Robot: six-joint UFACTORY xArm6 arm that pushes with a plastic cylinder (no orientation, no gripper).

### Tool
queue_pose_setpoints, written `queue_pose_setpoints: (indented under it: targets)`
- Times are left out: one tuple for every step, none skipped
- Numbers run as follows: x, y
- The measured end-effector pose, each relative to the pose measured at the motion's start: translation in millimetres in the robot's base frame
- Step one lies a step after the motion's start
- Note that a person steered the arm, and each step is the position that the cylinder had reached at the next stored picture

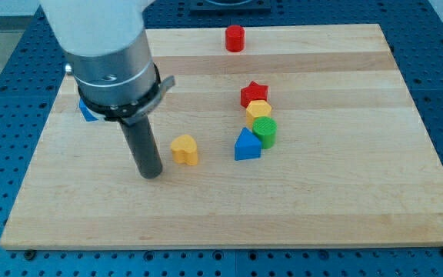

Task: Move the yellow heart slightly towards right

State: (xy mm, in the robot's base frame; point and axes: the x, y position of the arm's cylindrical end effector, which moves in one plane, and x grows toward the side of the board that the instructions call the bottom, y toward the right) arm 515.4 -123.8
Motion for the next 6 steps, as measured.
queue_pose_setpoints:
  targets:
    - [-21,-1]
    - [-28,4]
    - [-28,13]
    - [-28,19]
    - [-28,28]
    - [-28,38]
